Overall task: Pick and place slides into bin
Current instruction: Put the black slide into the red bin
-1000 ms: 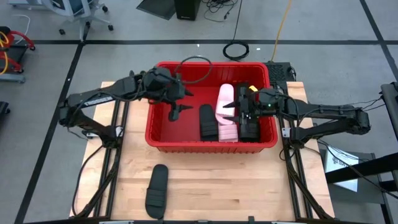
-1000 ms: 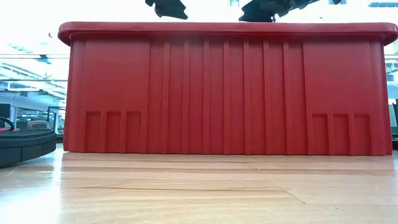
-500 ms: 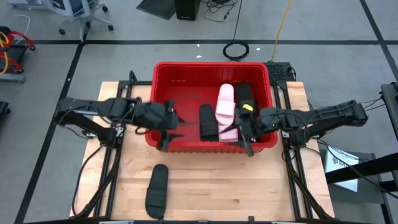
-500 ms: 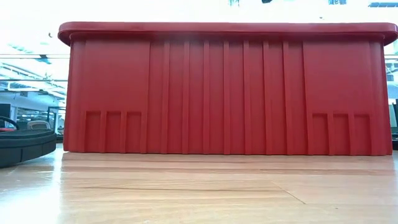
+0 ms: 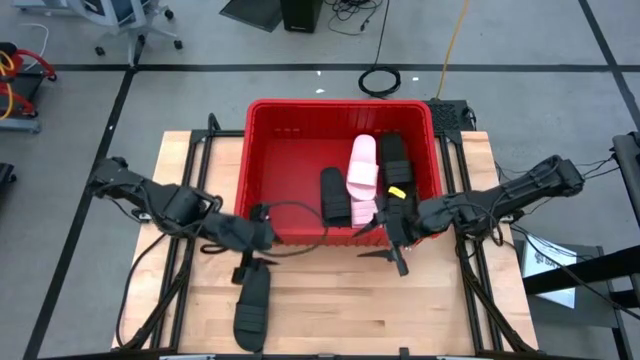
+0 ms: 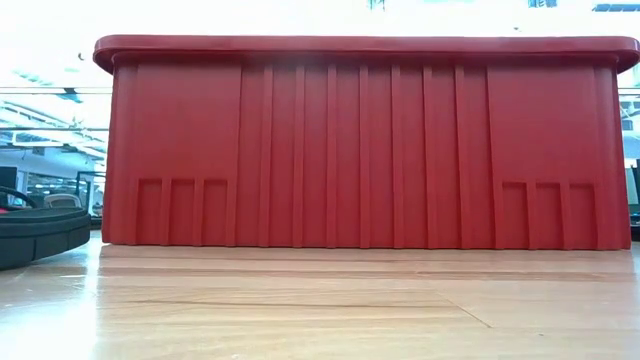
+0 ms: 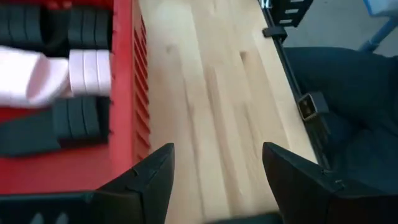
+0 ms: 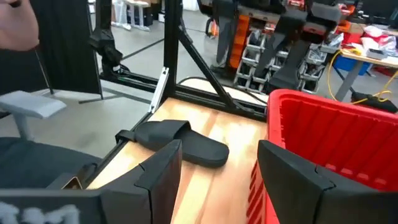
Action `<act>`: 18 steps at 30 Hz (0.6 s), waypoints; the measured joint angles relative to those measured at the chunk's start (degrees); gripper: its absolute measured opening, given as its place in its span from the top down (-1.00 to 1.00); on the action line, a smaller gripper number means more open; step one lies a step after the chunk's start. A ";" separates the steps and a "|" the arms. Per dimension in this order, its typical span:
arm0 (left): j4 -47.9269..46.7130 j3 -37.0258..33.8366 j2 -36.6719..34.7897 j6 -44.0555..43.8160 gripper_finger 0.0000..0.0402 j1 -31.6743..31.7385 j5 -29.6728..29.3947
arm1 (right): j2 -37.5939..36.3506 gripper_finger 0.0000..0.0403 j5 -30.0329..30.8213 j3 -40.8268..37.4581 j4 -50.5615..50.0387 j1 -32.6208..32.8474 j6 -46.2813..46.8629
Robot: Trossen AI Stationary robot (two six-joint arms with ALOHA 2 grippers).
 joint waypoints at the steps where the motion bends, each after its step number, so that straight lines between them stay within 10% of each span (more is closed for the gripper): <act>1: -0.52 0.01 0.16 -1.49 -0.19 -0.97 -0.66 | 0.50 0.00 0.56 0.00 0.05 0.30 0.00; 18: 13.15 -23.61 2.43 -23.96 -0.19 -12.88 3.07 | 6.20 0.00 0.54 0.00 5.07 2.91 2.89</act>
